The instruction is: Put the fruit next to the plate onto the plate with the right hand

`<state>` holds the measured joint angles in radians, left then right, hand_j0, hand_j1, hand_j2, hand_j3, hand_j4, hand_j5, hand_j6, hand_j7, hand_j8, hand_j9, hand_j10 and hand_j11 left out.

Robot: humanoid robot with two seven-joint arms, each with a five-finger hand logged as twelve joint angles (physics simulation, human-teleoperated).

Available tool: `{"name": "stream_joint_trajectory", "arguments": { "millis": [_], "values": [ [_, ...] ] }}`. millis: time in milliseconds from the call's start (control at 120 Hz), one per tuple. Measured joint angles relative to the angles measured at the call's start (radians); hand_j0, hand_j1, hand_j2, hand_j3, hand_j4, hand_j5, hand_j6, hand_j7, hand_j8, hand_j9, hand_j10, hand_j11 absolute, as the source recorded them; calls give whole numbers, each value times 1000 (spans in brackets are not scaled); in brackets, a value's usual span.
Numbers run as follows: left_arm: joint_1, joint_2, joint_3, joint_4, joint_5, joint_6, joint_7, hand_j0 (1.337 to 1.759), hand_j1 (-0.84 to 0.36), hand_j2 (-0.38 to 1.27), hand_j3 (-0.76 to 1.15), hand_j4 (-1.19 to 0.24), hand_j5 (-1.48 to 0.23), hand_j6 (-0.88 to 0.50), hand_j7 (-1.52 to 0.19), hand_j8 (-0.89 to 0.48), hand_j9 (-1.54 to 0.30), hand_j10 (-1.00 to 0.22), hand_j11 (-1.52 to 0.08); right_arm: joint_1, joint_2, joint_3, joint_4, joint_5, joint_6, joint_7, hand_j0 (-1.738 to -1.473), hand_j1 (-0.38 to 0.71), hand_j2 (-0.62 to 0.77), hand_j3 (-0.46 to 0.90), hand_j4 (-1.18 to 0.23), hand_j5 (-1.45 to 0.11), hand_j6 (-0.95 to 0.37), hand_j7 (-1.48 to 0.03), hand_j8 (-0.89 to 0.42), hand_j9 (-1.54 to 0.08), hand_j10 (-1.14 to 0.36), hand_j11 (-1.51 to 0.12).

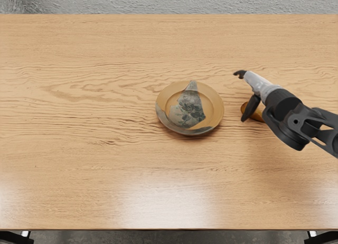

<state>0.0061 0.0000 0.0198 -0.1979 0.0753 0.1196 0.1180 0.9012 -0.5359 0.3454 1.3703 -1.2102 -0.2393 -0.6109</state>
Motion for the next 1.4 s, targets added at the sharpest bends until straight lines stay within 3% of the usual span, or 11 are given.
{"name": "stream_joint_trajectory", "arguments": {
  "millis": [183, 533, 908, 1158, 1400],
  "values": [
    [0, 0, 0, 0, 0, 0, 0, 1658, 344, 1, 0, -5, -6, -5, -6, -5, -5, -4, -5, -15, -17, 1, -2, 3, 0, 0, -1658, -55, -46, 0, -250, -321, -251, -320, -250, -321, -249, -321],
    [0, 0, 0, 0, 0, 0, 0, 1658, 344, 1, 0, -5, -6, -5, -6, -5, -6, -5, -6, -42, -31, 9, -3, 6, -1, 0, -1658, 17, -58, 0, -310, -399, -311, -399, -310, -399, -309, -399],
    [0, 0, 0, 0, 0, 0, 0, 1658, 344, 1, 0, -4, -6, -5, -6, -5, -5, -4, -5, -54, -32, 12, -2, 8, -3, 0, -1658, 193, -87, 0, -456, -590, -457, -589, -456, -590, -456, -590],
    [0, 0, 0, 0, 0, 0, 0, 1658, 344, 1, 0, -4, -6, -5, -6, -4, -6, -4, -6, -66, -32, 15, -2, 13, -2, 0, -1658, 269, -128, 0, -493, -626, -492, -631, -451, -637, -487, -637],
    [0, 0, 0, 0, 0, 0, 0, 1658, 344, 1, 0, -4, -6, -5, -6, -5, -6, -4, -6, -73, -31, 17, -3, 18, -3, 1, -1654, 429, 53, -1, -528, -632, -410, -656, -379, -653, -514, -654]
  ]
}}
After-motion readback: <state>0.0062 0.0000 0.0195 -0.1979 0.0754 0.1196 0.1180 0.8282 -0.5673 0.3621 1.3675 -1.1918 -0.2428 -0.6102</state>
